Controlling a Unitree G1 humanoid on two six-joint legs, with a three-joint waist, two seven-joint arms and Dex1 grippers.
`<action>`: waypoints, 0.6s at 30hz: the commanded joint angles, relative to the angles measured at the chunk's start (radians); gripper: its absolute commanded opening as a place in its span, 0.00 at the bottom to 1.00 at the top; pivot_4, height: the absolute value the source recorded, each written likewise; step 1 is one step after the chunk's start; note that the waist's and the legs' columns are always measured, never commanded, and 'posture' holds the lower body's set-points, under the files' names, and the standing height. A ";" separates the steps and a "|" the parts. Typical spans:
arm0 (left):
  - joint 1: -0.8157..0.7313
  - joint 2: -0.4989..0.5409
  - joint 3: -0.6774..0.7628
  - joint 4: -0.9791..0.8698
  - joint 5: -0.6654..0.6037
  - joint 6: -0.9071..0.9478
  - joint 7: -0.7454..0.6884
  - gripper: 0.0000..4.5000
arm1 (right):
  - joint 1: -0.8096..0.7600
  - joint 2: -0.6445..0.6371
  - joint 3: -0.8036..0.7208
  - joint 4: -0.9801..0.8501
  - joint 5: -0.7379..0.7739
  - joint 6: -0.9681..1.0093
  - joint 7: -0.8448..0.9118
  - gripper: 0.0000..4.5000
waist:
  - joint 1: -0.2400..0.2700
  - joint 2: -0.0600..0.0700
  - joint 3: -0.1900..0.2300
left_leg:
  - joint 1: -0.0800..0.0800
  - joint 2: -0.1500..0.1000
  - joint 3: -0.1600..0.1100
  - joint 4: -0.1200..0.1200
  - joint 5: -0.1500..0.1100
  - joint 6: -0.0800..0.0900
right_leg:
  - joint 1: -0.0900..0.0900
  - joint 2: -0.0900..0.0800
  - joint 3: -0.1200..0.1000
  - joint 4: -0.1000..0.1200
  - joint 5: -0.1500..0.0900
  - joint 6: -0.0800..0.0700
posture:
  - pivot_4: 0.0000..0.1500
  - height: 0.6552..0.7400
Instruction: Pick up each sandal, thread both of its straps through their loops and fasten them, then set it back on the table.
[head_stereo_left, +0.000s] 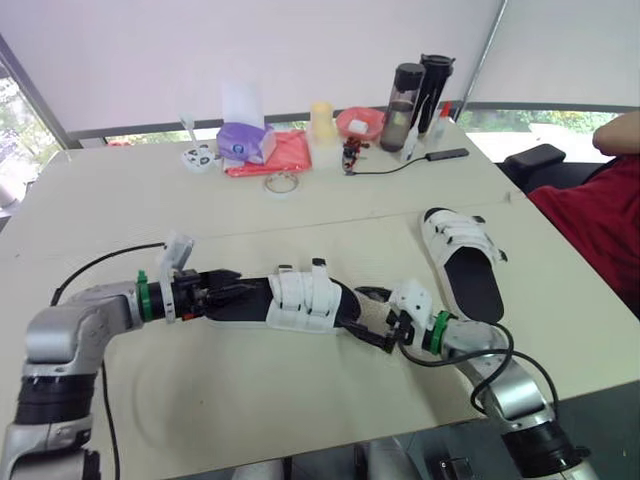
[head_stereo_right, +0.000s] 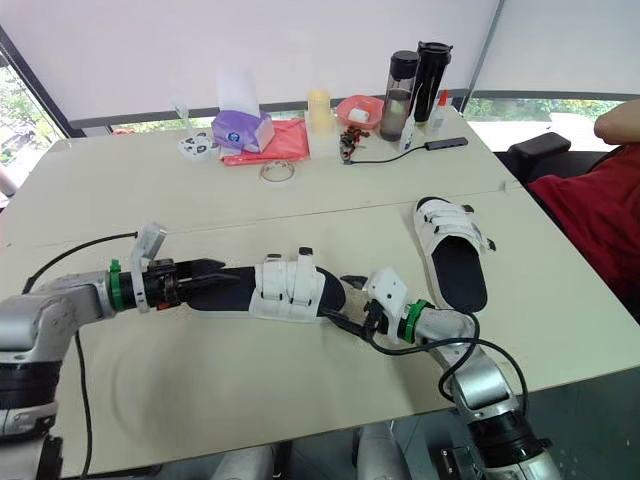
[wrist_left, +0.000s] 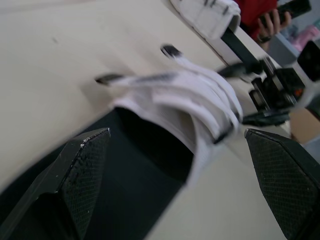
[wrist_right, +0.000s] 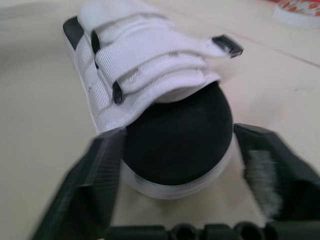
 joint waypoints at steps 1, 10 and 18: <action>0.036 0.008 0.024 -0.064 -0.071 0.040 0.012 1.00 | 0.019 -0.038 -0.063 -0.107 0.040 0.050 -0.012 0.99 | 0.000 0.000 0.000 | -0.001 0.000 0.000 0.000 0.000 0.000 | -0.001 -0.001 0.000 0.000 0.000 0.000 | 1.00 1.00; 0.018 -0.078 -0.053 0.049 -0.054 -0.018 0.055 1.00 | 0.075 -0.108 -0.137 -0.294 0.131 0.202 -0.030 0.99 | 0.002 0.000 0.000 | -0.007 -0.001 0.002 0.002 0.000 0.000 | -0.005 -0.001 -0.002 0.000 0.000 0.000 | 1.00 1.00; -0.100 -0.190 -0.146 0.211 -0.030 -0.055 0.042 1.00 | 0.091 -0.109 -0.152 -0.358 0.146 0.264 -0.085 0.99 | 0.034 0.004 -0.001 | -0.008 -0.003 0.000 0.008 0.000 0.000 | 0.000 -0.003 -0.007 0.000 0.000 0.001 | 1.00 1.00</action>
